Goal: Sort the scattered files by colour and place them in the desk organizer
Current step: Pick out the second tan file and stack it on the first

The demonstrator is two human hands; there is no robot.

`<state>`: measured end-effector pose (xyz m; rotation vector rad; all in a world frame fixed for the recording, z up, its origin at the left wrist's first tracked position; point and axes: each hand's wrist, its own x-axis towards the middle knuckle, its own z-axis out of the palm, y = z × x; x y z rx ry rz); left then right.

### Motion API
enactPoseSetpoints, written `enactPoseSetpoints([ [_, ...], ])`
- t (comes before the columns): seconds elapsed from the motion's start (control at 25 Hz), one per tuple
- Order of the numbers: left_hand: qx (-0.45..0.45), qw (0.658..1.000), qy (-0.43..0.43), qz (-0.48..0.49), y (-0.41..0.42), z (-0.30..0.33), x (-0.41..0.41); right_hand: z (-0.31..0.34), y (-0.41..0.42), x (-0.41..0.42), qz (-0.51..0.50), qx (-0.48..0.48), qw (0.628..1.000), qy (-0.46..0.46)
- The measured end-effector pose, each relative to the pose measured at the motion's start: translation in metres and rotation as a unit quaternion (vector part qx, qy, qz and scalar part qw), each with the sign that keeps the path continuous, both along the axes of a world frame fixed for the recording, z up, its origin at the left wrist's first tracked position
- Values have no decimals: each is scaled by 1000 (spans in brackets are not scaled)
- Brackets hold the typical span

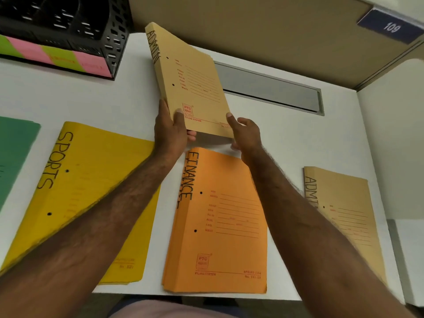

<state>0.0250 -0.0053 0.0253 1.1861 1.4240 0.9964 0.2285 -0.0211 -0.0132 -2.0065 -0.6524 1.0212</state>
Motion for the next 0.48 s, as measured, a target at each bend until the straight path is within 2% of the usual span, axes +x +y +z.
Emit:
enactPoseSetpoints([
  [0.28, 41, 997, -20, -60, -54, 20, 22, 18, -56, 29, -44, 39, 997, 47],
  [0.48, 79, 990, -38, -112, -101, 33, 42, 42, -110, 56, -72, 27, 996, 50],
])
